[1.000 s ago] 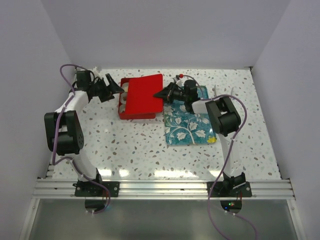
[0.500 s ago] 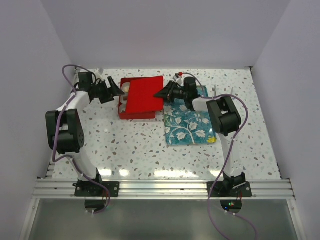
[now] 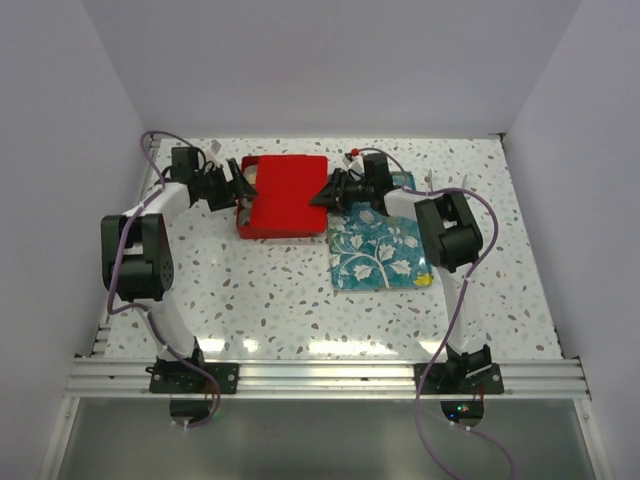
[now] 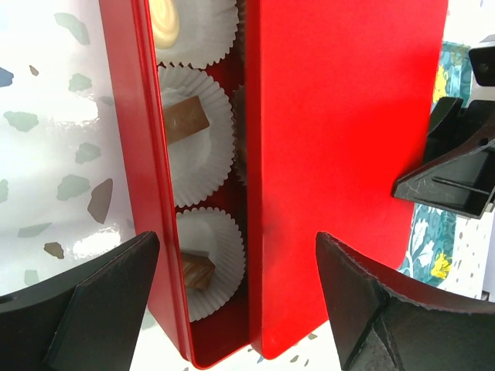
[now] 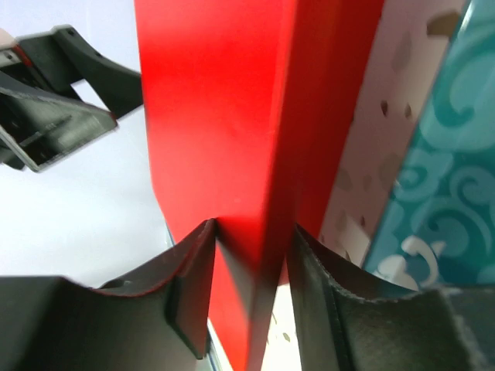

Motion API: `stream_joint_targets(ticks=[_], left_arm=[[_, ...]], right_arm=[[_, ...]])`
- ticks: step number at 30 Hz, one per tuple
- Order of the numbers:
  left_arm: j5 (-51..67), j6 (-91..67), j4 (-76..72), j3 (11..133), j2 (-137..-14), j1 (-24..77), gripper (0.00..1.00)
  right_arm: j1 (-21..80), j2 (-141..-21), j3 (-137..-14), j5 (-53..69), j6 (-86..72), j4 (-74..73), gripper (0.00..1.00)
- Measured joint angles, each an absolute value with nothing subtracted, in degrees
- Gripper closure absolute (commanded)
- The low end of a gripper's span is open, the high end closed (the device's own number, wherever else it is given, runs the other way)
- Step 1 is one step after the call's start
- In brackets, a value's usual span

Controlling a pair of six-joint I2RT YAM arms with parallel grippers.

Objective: Pack the chocolate

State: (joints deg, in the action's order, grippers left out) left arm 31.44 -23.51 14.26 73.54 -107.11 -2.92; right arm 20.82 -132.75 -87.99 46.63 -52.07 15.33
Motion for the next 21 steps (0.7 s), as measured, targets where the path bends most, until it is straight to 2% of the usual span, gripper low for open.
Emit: stream_joint_targets(ticks=[21], left_arm=[[29.21, -21.43, 14.33, 73.65, -107.2, -1.69, 0.12]], right_arm=[[23.03, -132.03, -97.71, 42.92, -43.86, 1.91, 0.5]])
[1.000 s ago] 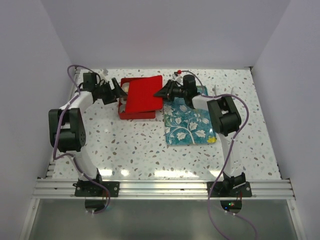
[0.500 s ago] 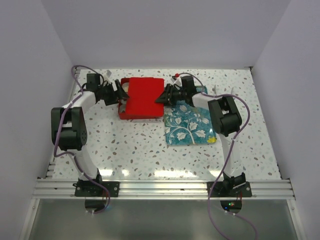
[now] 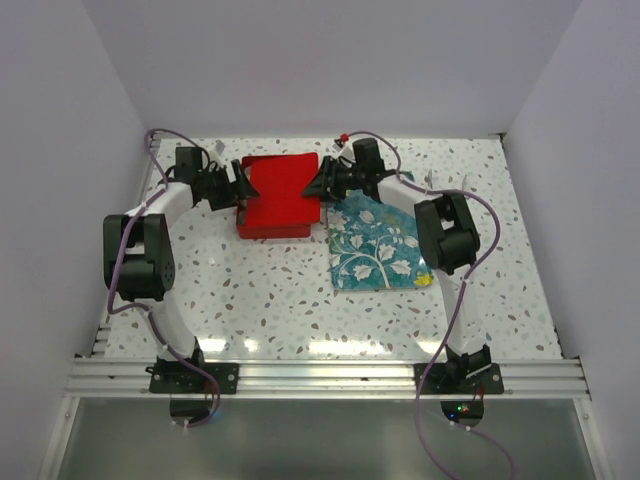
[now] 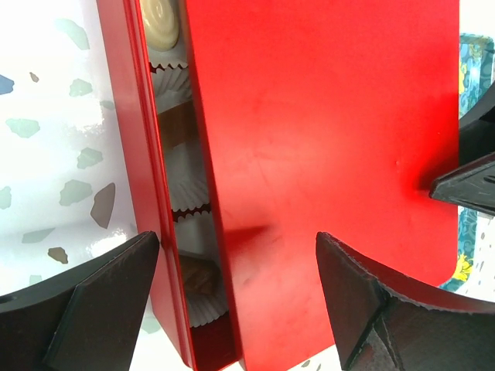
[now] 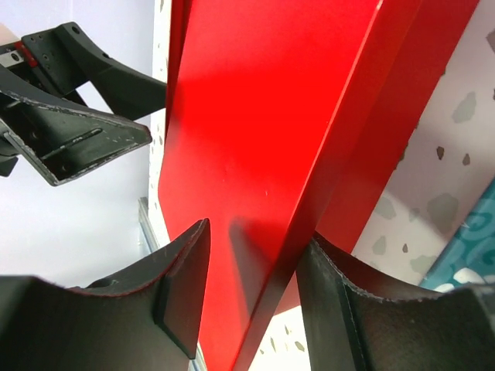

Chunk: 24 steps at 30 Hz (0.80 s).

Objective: Pack the chocolate

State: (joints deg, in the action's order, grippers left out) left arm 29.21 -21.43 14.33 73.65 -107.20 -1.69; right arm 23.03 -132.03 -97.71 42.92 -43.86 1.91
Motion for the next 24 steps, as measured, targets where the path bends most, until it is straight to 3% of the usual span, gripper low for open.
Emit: stream_joint_targets(ticks=[24], left_arm=[[27.77, -20.32, 14.74, 74.37, -107.35, -0.99, 0.12]], right_arm=[[24.86, -135.0, -105.41, 38.52, -35.31, -12.1, 0.46]])
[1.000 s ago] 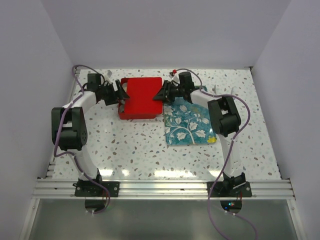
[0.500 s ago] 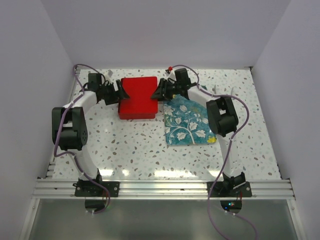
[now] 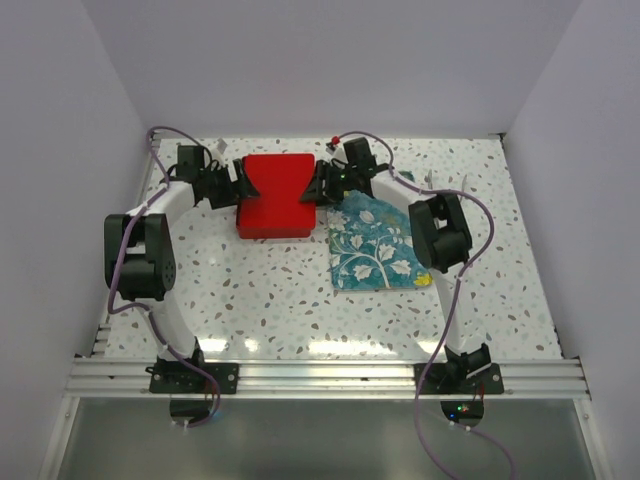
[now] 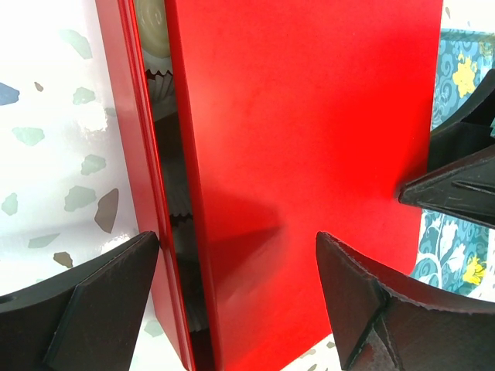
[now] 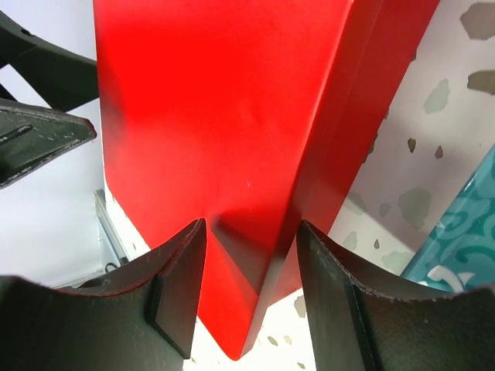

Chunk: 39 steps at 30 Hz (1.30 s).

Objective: Pack the chocolate

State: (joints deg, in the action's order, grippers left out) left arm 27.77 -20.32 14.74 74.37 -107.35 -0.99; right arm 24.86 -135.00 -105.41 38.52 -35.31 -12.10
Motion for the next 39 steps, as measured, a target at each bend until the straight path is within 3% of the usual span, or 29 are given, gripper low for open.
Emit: stream_joint_targets(ticks=[39], left_arm=[[27.42, -19.86, 14.76, 74.48, -107.35, -0.97, 0.13]], right_arm=[[27.73, -137.64, -119.22, 27.42, -30.94, -30.06, 0.42]])
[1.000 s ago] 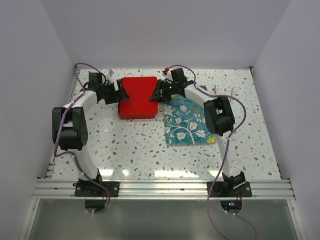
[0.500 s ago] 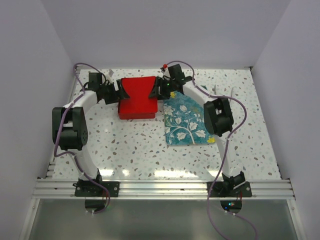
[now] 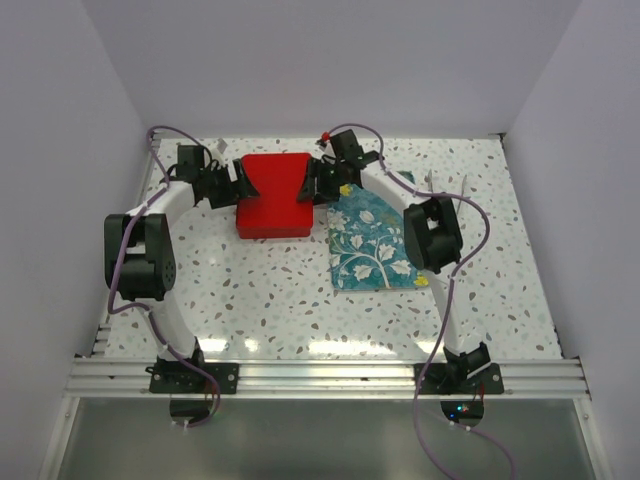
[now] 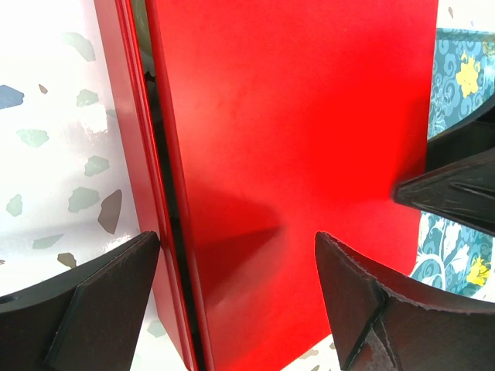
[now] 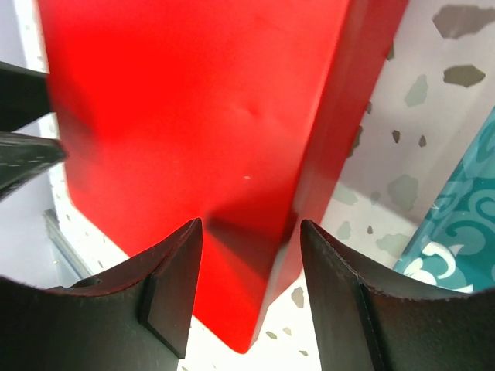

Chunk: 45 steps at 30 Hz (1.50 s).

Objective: Pack the chocolate

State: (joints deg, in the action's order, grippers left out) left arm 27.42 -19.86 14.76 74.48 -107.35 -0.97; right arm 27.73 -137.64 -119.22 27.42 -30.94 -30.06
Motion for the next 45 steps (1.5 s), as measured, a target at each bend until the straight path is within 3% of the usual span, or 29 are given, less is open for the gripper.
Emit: stream_joint_targets(ticks=[33, 45], left_arm=[[26.65, -18.39, 15.16, 74.48, -107.35, -0.82, 0.19], [24.18, -18.0, 15.57, 74.89, -107.37, -0.73, 0.42]], right_arm=[[29.61, -141.62, -130.19, 21.04, -29.32, -38.72, 0.41], [30.0, -143.31, -132.29, 19.4, -29.34, -39.9, 0.4]])
